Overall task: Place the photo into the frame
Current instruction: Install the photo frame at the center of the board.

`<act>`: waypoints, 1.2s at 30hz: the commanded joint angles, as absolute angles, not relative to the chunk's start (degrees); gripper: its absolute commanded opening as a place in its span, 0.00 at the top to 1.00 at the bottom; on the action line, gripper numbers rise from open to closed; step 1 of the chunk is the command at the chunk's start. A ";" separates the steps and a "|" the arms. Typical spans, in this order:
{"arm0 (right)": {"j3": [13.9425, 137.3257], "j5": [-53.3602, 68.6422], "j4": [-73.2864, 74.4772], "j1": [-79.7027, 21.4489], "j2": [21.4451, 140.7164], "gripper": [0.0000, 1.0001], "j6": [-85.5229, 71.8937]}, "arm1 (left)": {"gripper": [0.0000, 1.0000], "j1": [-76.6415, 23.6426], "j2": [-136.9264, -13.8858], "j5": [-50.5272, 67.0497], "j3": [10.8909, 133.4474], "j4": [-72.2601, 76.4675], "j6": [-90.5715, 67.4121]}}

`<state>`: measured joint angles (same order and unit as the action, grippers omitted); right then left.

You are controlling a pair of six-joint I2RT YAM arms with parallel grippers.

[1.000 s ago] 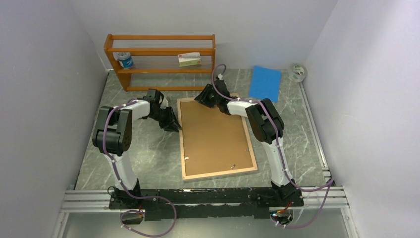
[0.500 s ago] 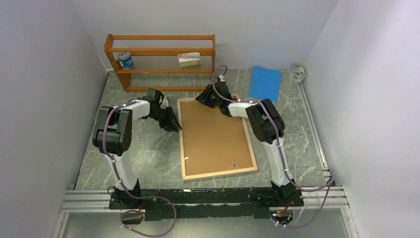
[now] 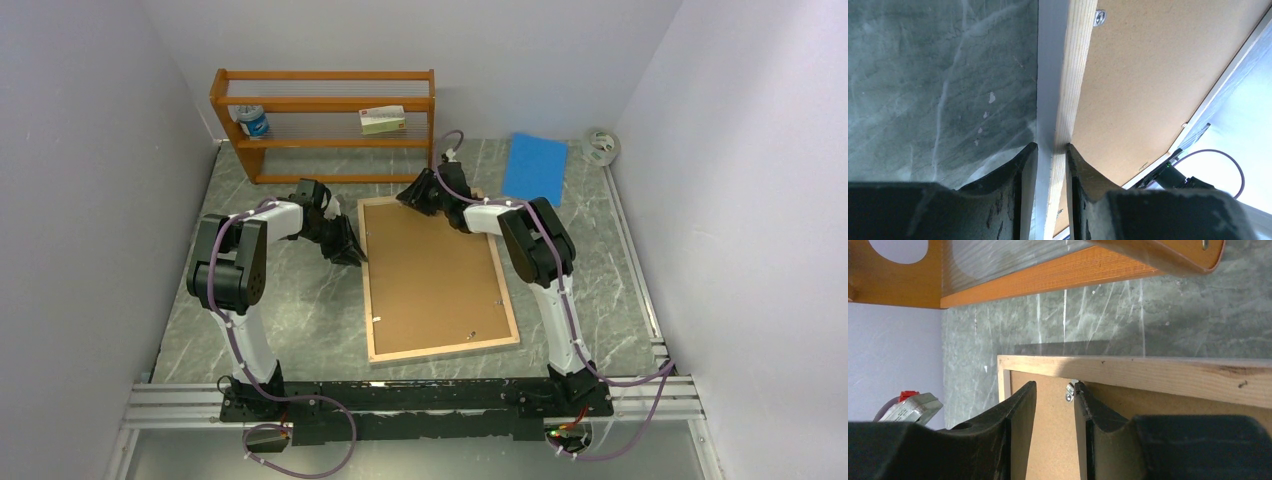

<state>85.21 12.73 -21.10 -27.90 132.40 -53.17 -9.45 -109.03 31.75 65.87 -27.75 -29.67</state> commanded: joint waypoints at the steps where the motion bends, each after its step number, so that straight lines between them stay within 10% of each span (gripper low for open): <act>1: 87.06 15.16 -20.47 -27.69 135.73 0.62 -53.71 | 0.69 -9.14 -110.48 27.91 66.14 -28.58 -28.04; 36: 88.18 23.23 -28.98 -29.65 139.11 0.69 -56.85 | 0.65 -9.58 -116.30 27.59 71.53 -31.40 -23.87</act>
<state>87.37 22.59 -32.73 -27.31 138.91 -57.41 -8.86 -113.45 32.80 71.09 -32.77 -26.50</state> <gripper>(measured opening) 0.270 0.352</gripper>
